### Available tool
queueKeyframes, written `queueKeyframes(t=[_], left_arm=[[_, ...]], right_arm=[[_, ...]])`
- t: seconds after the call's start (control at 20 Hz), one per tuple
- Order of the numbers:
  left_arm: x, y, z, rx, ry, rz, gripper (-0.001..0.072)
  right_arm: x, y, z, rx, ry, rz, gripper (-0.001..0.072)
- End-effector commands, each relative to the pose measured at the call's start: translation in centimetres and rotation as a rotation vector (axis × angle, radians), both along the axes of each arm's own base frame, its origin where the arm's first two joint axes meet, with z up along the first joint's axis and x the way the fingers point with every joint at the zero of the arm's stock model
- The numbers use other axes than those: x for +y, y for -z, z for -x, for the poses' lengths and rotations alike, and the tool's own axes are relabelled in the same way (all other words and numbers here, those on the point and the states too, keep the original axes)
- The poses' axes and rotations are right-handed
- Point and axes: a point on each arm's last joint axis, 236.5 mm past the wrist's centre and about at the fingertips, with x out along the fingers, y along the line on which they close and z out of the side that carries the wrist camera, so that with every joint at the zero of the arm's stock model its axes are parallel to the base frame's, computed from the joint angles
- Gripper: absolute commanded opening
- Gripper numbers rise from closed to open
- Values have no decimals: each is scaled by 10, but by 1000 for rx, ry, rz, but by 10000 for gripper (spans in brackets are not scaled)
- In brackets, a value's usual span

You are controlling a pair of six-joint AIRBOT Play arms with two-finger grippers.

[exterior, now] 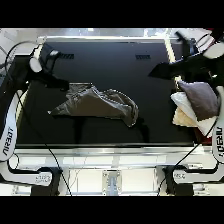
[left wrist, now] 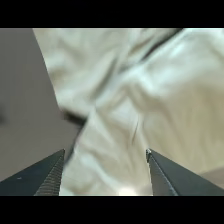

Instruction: Fold the shirts.

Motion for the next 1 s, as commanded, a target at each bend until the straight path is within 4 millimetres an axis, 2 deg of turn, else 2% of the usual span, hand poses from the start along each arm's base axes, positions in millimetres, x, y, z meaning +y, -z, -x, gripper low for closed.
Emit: queueKeyframes(t=[0.0,0.05,0.15,0.2,0.3,0.45,0.55,0.65,0.8,0.95], left_arm=[[5,43,30,174,-17,191,548],[4,54,34,210,-2,194,548],[-15,66,34,222,78,231,548],[-29,69,30,204,122,258,548],[-47,69,4,99,123,276,549],[-70,51,-40,-93,88,285,549],[-92,41,-52,-150,91,310,547],[-114,49,-44,-121,128,323,546],[-138,66,-28,-55,181,328,547],[-153,77,-21,-26,208,329,546]], right_arm=[[48,40,-1,-9,-47,33,482],[61,52,3,-2,-83,56,482],[74,91,12,37,-159,163,482],[71,112,11,57,-169,235,482],[49,140,-4,93,-71,325,483],[31,153,-13,138,7,314,482],[29,163,-19,150,36,299,482],[35,185,-15,203,25,294,482],[35,213,5,319,-16,314,483],[23,221,21,380,-49,375,482]])
